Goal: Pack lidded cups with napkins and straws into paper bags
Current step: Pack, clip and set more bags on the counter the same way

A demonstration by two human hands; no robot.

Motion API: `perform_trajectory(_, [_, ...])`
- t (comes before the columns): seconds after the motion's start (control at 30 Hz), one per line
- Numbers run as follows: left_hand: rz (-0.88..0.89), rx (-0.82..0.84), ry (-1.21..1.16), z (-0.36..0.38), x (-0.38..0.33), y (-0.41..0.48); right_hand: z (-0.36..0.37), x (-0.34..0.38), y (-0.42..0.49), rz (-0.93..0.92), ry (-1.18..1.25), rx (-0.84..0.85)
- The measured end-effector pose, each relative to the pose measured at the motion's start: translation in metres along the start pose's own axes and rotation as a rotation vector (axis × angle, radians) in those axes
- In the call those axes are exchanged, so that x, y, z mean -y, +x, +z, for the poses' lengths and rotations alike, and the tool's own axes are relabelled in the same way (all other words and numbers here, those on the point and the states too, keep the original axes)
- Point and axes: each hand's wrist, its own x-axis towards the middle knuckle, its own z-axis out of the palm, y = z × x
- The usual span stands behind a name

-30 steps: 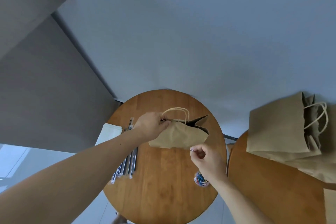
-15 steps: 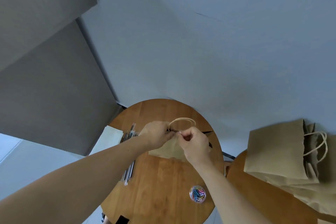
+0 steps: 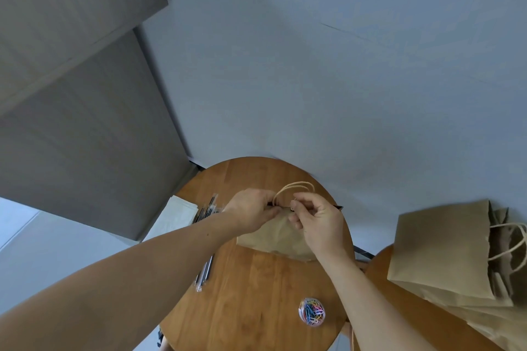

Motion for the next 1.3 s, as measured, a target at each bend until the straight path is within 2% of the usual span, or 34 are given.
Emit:
perform_trajectory(0.33, [0.036,0.039,0.041,-0.003,0.003,0.004,0.000,-0.001,0.019,-0.191,-0.335,0.163])
perform_trajectory(0.57, [0.040,0.062,0.013,-0.003,0.003,0.004,0.001,-0.004,0.023,-0.325,-0.509,0.159])
perform_trajectory(0.93, [0.030,0.007,-0.059,0.005,0.009,0.006,0.004,0.000,0.032,-0.233,-0.848,0.311])
perform_trajectory(1.1, [0.024,-0.014,-0.084,0.008,0.011,0.004,0.003,0.001,0.037,-0.192,-0.867,0.369])
perform_trajectory(1.3, [0.016,-0.028,-0.127,0.010,0.011,0.002,0.003,-0.001,0.036,-0.201,-0.886,0.349])
